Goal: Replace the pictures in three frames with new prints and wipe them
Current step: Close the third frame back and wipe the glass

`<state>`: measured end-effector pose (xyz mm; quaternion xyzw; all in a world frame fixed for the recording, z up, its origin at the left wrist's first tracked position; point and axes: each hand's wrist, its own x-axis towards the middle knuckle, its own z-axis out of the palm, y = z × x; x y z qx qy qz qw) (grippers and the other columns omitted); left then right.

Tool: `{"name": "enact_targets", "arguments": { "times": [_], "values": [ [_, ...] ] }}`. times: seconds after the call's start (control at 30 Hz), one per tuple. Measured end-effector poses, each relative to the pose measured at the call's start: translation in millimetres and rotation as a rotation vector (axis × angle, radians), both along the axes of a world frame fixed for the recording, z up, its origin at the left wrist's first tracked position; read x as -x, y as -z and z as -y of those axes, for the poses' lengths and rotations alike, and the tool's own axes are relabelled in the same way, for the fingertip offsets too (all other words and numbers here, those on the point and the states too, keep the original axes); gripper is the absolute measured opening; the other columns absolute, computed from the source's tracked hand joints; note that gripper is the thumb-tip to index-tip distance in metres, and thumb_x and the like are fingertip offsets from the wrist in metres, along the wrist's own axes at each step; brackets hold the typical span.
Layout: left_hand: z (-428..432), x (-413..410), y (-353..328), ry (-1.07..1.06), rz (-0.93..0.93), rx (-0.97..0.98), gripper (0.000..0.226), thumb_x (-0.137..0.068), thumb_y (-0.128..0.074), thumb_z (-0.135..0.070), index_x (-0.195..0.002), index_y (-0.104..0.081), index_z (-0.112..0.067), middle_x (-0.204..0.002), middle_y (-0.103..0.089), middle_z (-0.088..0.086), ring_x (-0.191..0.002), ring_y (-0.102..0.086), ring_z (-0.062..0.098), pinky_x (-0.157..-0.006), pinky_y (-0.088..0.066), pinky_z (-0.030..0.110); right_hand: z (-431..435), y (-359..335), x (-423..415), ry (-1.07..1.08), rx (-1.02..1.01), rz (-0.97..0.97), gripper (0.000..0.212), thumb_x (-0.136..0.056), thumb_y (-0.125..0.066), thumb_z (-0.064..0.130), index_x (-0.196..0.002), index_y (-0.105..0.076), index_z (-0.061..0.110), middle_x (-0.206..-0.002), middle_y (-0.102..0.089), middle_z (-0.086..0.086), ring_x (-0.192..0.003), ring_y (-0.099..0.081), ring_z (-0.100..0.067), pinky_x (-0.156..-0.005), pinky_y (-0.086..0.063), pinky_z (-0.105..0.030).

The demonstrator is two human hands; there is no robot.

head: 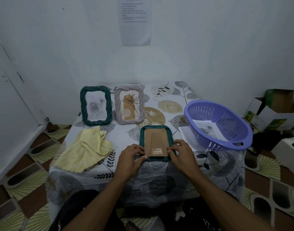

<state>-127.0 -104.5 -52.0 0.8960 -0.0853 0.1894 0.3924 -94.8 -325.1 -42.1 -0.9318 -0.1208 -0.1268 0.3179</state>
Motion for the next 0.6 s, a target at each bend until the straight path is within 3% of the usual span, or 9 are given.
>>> {"name": "enact_targets", "arguments": {
  "times": [0.47, 0.6],
  "values": [
    [-1.4, 0.9, -2.9, 0.035, -0.024, -0.006, 0.013, -0.077, -0.076, -0.024, -0.089, -0.072, -0.021, -0.097, -0.068, -0.009, -0.096, -0.057, 0.011, -0.085, -0.047, 0.028, 0.2, -4.9, 3.0, -0.012, 0.031, -0.029, 0.018, -0.088, -0.064, 0.018, -0.1, -0.075, 0.01, -0.12, -0.059, -0.01, -0.115, -0.053, -0.023, -0.089, -0.036, -0.025],
    [0.4, -1.1, -8.3, -0.002, -0.046, -0.023, 0.022, -0.081, -0.068, -0.03, -0.097, -0.068, -0.015, -0.099, -0.063, -0.003, -0.093, -0.057, 0.013, -0.081, -0.047, 0.027, -1.3, -13.8, 0.7, -0.002, -0.017, -0.056, 0.015, -0.086, -0.063, 0.02, -0.098, -0.072, 0.015, -0.106, -0.06, -0.004, -0.099, -0.058, -0.019, -0.087, -0.048, -0.031]
  ]
}}
